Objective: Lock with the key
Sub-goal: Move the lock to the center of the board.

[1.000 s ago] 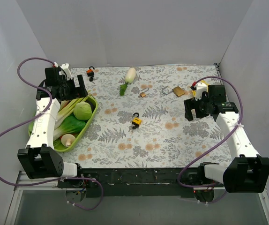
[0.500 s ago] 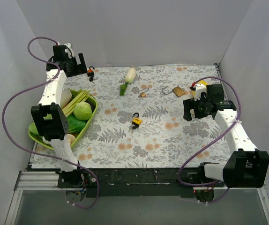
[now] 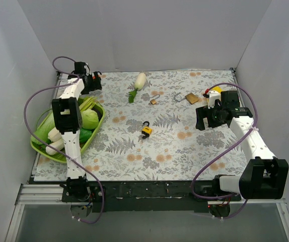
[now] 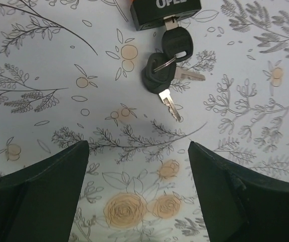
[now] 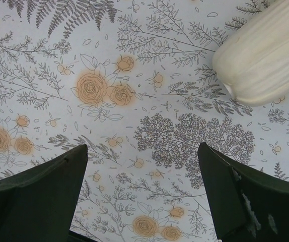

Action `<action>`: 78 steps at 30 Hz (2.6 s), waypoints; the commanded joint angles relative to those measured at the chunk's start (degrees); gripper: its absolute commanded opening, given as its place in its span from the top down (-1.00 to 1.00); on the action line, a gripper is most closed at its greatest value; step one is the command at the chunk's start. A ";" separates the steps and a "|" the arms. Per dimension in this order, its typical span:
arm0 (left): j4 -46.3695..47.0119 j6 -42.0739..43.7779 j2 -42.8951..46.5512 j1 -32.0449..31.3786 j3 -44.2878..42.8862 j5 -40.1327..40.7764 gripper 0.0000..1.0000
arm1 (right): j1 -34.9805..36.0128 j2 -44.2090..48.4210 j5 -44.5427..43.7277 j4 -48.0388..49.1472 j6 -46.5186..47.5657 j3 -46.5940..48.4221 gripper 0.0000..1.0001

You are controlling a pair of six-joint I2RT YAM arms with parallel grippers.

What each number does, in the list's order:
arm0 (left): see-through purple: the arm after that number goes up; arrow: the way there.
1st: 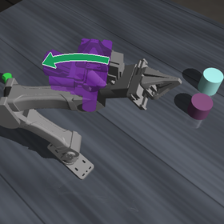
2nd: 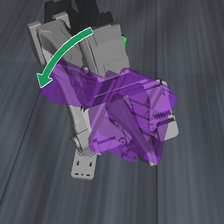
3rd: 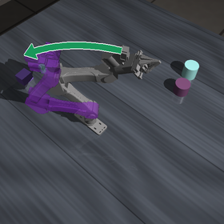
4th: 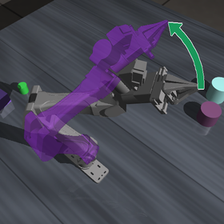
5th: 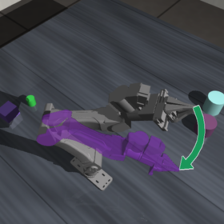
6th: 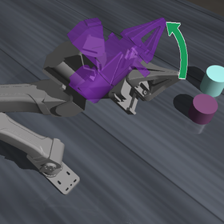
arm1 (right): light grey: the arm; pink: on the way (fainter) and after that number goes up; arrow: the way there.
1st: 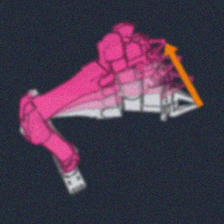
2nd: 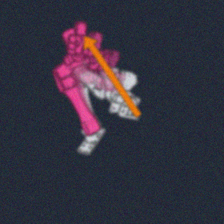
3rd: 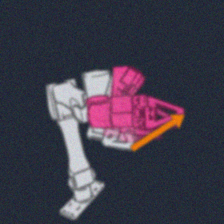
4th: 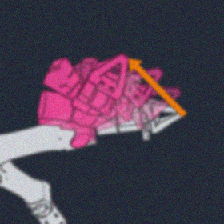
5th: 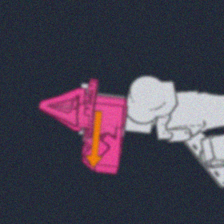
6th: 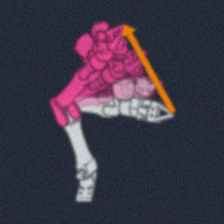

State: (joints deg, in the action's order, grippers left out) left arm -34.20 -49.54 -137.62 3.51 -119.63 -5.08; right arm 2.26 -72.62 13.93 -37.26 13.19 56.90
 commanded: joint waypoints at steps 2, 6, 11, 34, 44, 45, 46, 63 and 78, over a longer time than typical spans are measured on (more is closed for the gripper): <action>4.84 -0.30 -3.52 -0.26 -6.12 1.13 -0.50 | -0.07 -0.94 1.53 -0.36 -1.15 1.54 -0.96; 4.93 0.32 -7.83 -0.61 -10.61 2.18 -0.43 | -0.06 -1.65 1.10 -0.36 -1.24 1.54 -0.96; 5.81 3.21 -12.22 -1.57 -13.60 3.76 -0.27 | -0.06 -2.70 0.48 -0.45 -1.33 2.16 -0.96; 8.36 10.95 -10.57 -5.87 -8.70 5.96 0.80 | -0.06 -5.16 0.83 -0.98 -1.76 3.92 -0.96; -0.07 5.25 7.54 -11.33 8.71 7.72 1.00 | -0.06 -2.88 1.71 -0.19 -2.03 2.69 -0.96; -2.78 3.15 8.68 -11.50 9.59 7.63 1.00 | -0.06 -2.70 1.80 -0.19 -2.03 2.51 -0.96; -4.02 2.35 9.21 -11.77 10.38 7.02 1.00 | -0.06 -2.44 1.89 -0.10 -1.94 2.42 -0.96; -8.60 9.91 15.11 -12.21 4.51 7.71 -0.96 | -0.06 -1.39 3.73 0.43 -2.29 1.46 -0.96; -9.22 -20.68 7.63 -11.86 -0.34 19.41 -0.96 | -0.06 -0.77 3.38 0.52 -2.56 0.67 -0.96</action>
State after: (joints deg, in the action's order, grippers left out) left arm -43.33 -61.49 -129.86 -8.73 -118.98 11.22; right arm 2.26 -75.05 16.67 -37.58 10.87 58.24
